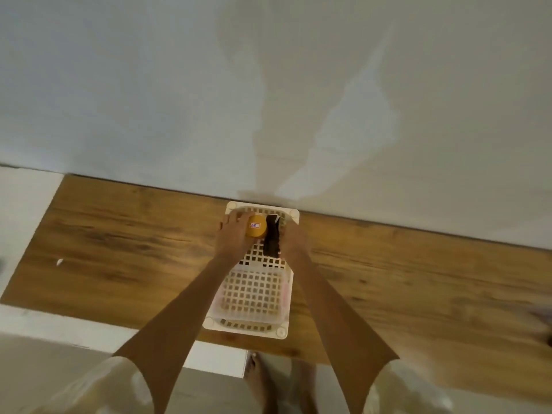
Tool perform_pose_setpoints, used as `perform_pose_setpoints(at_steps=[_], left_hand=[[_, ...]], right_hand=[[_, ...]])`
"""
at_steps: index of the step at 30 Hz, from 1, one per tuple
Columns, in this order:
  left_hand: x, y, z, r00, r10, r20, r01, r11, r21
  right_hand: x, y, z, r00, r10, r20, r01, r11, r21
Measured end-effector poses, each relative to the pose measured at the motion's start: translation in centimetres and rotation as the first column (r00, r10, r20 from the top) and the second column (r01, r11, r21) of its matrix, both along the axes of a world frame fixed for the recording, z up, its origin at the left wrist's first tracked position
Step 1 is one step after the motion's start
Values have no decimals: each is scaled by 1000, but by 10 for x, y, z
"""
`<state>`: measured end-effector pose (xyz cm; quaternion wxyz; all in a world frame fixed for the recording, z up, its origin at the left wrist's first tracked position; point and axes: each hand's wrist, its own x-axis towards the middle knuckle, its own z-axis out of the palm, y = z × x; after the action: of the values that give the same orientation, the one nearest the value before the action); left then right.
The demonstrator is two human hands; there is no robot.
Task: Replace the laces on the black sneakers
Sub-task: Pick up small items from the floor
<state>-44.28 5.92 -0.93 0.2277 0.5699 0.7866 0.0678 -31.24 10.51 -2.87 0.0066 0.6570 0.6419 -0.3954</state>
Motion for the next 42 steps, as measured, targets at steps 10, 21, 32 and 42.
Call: perform_pose_setpoints(at_steps=[10, 21, 32, 42], left_hand=[[2, -2, 0, 998, 6, -54, -7, 1000, -16], [8, -6, 5, 996, -30, -80, 33, 999, 34], [180, -47, 63, 956, -292, 45, 277, 939, 206], [478, -140, 56, 633, -749, 195, 774, 614, -155]], right_hand=[[0, -1, 11, 998, 29, 49, -30, 999, 19], [9, -7, 34, 998, 2, 69, -11, 991, 131], [146, -105, 74, 838, -462, -290, 528, 819, 223], [396, -253, 54, 206, -944, -257, 976, 181, 118]])
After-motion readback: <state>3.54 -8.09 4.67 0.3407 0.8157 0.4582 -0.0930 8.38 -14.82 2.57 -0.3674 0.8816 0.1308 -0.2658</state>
